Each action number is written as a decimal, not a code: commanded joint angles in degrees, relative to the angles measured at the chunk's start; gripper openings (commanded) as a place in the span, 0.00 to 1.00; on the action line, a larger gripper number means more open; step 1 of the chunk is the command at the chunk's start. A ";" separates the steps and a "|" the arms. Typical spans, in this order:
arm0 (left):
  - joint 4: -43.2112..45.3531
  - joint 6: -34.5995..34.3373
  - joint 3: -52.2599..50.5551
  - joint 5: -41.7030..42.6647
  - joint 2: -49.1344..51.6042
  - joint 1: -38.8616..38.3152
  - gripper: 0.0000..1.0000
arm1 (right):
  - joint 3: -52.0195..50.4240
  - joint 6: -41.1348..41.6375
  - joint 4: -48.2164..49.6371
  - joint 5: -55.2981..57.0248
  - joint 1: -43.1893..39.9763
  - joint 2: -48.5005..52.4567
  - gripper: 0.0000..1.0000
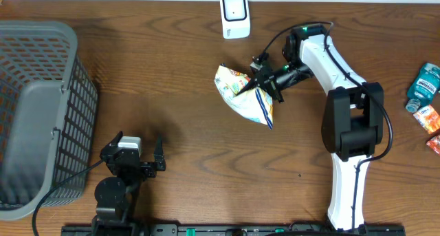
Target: Scan the item barcode
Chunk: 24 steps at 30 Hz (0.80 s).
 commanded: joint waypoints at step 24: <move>-1.49 -0.28 -0.85 0.33 -0.24 0.20 0.98 | -12.13 -49.75 14.64 20.06 4.98 -2.29 0.99</move>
